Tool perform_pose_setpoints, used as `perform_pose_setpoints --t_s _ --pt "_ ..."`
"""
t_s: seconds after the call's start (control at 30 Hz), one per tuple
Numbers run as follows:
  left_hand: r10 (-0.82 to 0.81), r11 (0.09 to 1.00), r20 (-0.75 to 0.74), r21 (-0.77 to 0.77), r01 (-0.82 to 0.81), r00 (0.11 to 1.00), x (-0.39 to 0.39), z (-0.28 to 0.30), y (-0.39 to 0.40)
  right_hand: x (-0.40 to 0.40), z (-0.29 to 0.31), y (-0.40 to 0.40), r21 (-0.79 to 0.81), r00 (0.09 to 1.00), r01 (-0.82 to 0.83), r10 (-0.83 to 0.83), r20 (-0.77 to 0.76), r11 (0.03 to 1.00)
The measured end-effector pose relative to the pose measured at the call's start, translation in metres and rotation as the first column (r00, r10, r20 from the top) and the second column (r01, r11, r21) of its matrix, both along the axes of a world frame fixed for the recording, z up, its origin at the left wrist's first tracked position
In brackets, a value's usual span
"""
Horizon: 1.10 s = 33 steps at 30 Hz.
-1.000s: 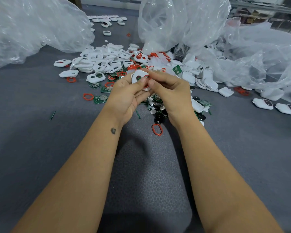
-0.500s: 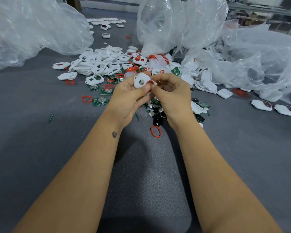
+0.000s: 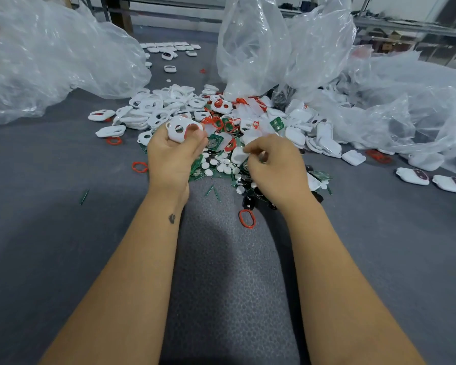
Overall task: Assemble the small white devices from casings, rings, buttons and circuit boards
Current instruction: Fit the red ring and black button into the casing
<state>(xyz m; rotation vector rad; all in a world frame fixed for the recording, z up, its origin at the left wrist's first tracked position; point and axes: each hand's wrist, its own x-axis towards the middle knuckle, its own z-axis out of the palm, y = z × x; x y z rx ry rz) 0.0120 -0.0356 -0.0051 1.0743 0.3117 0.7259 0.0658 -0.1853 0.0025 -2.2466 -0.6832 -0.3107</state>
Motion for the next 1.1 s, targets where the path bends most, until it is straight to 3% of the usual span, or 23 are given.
perform_pose_setpoints --t_s 0.1,0.23,0.37,0.67,0.77,0.87,0.93,1.03,1.1 --pt "0.042 0.999 -0.009 0.036 -0.041 0.999 0.001 0.0 0.0 -0.004 -0.004 0.01 -0.23 0.984 -0.101 0.132 0.124 0.968" --pt "0.02 0.999 -0.007 0.044 -0.02 1.0 0.002 0.0 0.001 -0.007 -0.014 0.02 -0.458 0.963 -0.135 0.225 0.148 0.879" --pt "-0.014 1.0 0.007 0.011 0.014 1.0 0.003 0.0 -0.002 -0.004 -0.011 0.019 -0.397 0.969 -0.151 0.216 0.122 0.905" --pt "-0.103 0.983 -0.086 0.145 0.115 0.991 0.005 -0.004 -0.011 -0.004 -0.01 0.013 -0.38 0.969 -0.128 0.198 0.151 0.916" --pt "-0.173 0.977 -0.118 0.108 0.185 0.978 0.005 -0.003 -0.011 -0.006 -0.008 0.013 -0.269 0.978 -0.15 0.182 0.097 0.951" --pt "-0.225 0.972 -0.12 0.042 0.231 0.967 0.005 -0.002 -0.011 -0.009 -0.002 0.011 0.132 0.985 -0.117 0.132 -0.11 0.984" --pt "-0.264 0.96 -0.111 0.062 0.272 0.958 0.006 -0.003 -0.011 -0.009 0.001 0.009 0.299 0.98 -0.04 0.095 -0.173 0.953" --pt "-0.283 0.949 -0.116 0.109 0.296 0.952 0.005 -0.005 -0.01 -0.006 0.004 0.007 0.452 0.957 0.023 0.112 -0.269 0.892" --pt "-0.263 0.954 -0.118 0.119 0.277 0.958 0.004 -0.005 -0.01 -0.004 0.003 0.006 0.473 0.957 0.056 0.087 -0.276 0.88"
